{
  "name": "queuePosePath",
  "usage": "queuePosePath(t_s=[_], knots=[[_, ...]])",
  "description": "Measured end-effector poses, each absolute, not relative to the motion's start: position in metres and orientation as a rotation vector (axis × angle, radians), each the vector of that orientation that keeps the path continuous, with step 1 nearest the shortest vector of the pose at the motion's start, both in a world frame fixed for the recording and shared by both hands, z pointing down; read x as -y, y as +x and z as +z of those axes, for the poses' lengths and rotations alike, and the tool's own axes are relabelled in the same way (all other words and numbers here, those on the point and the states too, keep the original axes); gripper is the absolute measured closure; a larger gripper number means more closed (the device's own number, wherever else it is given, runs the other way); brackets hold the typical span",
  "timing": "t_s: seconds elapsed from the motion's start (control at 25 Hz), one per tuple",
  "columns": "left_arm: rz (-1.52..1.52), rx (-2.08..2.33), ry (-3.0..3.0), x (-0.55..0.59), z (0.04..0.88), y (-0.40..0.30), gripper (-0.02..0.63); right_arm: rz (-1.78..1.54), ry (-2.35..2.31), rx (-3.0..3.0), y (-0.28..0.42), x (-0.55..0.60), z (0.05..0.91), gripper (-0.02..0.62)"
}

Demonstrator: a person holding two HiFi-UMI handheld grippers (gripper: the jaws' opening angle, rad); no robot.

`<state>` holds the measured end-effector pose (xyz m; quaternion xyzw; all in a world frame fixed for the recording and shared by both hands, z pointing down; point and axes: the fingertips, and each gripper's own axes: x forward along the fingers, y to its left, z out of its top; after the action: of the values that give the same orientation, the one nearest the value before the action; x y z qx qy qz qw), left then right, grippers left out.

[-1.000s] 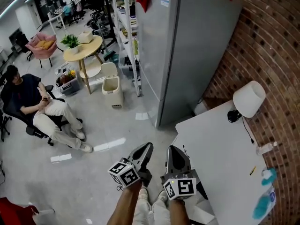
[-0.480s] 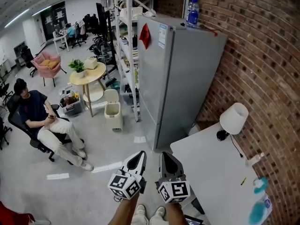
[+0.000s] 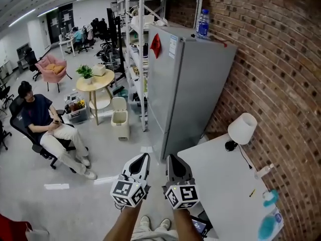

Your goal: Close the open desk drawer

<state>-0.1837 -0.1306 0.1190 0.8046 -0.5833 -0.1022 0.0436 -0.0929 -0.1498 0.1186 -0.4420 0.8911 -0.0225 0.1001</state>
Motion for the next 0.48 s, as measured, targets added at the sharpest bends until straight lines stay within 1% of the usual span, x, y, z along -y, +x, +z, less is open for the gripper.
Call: queuePosePath(t_s=[0.48], knots=[[-0.222,1.891,2.474,0.123,0.106,-0.176,0.598,-0.018,-1.262,-2.681,-0.101,0.143,0.101,0.594]])
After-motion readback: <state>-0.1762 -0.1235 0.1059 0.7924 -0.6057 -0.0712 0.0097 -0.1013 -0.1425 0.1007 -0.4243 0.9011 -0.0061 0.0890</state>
